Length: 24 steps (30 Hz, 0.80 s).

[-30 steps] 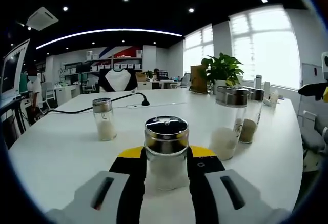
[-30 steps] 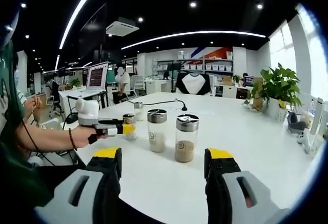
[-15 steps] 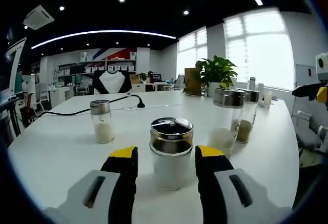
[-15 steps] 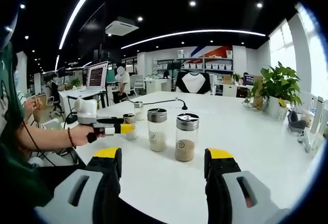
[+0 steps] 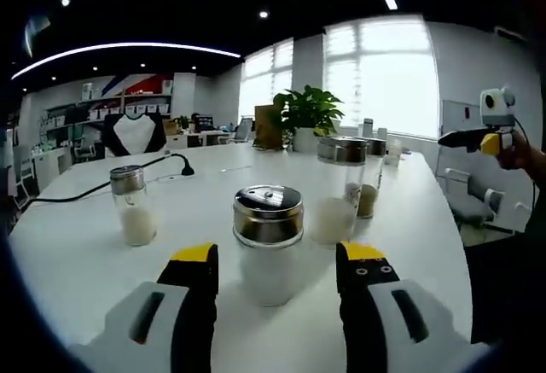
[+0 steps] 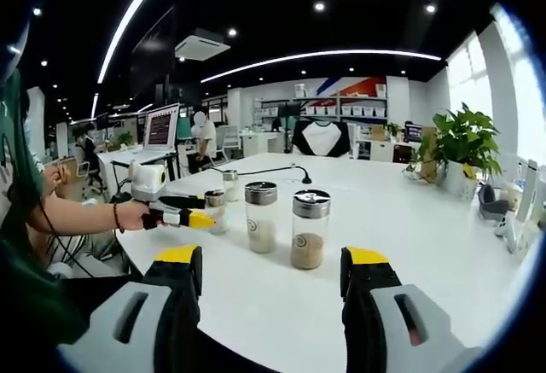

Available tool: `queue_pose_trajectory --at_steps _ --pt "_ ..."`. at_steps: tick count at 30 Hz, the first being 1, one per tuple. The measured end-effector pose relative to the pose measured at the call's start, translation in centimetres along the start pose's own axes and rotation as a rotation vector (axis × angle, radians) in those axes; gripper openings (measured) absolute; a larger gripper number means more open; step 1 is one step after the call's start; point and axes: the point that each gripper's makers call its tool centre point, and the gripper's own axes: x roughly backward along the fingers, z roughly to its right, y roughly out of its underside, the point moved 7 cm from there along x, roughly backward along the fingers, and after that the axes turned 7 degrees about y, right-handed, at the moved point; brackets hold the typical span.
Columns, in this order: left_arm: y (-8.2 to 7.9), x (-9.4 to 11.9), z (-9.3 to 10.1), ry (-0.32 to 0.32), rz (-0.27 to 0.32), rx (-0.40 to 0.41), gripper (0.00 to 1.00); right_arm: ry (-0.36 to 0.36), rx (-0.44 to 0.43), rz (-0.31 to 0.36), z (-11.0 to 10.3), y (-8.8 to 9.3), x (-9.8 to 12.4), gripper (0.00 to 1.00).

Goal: Rotate the seasoning bottle until the label or dispensing opening points toward the visible target arrow and the bottle remains upright within the marked orientation range

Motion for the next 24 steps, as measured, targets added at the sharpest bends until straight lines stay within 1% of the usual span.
queue_pose_trajectory --at_steps 2,7,10,11,13,15,17,19,20,22,24 --pt "0.0 0.0 -0.4 0.024 -0.003 0.012 0.58 0.001 0.004 -0.001 0.0 0.0 0.0 0.67" --pt "-0.2 0.3 -1.4 0.043 -0.009 0.017 0.61 0.006 0.005 -0.004 0.1 0.0 0.1 0.68" --pt "-0.3 0.1 -1.4 0.080 -0.039 0.007 0.60 0.006 0.010 -0.012 0.1 0.1 0.0 0.69" --pt "-0.3 0.0 -1.4 0.090 -0.054 0.003 0.58 0.006 0.017 -0.017 0.0 0.1 -0.1 0.70" --pt "-0.6 -0.1 -1.4 0.084 -0.055 -0.016 0.54 0.011 0.018 -0.028 0.0 0.1 -0.2 0.73" --pt "-0.8 -0.2 -1.3 0.090 -0.049 -0.023 0.54 0.009 0.028 -0.034 -0.1 0.1 -0.2 0.75" --pt "-0.9 -0.4 -1.3 0.102 -0.043 -0.010 0.54 0.011 0.032 -0.041 -0.2 0.1 -0.3 0.80" --pt "-0.9 -0.7 -1.2 0.110 -0.045 -0.002 0.54 -0.021 0.037 -0.092 -0.5 0.6 -0.6 0.84" --pt "-0.8 -0.9 -1.1 0.119 -0.052 -0.007 0.54 -0.015 0.037 -0.100 -0.6 0.7 -0.8 0.85" --pt "-0.8 -1.1 -1.1 0.128 -0.056 -0.001 0.54 -0.015 0.042 -0.094 -0.7 0.7 -0.8 0.87" --pt "-0.8 -1.2 -1.2 0.120 -0.055 0.009 0.54 -0.016 0.041 -0.096 -0.8 0.7 -0.8 0.88"
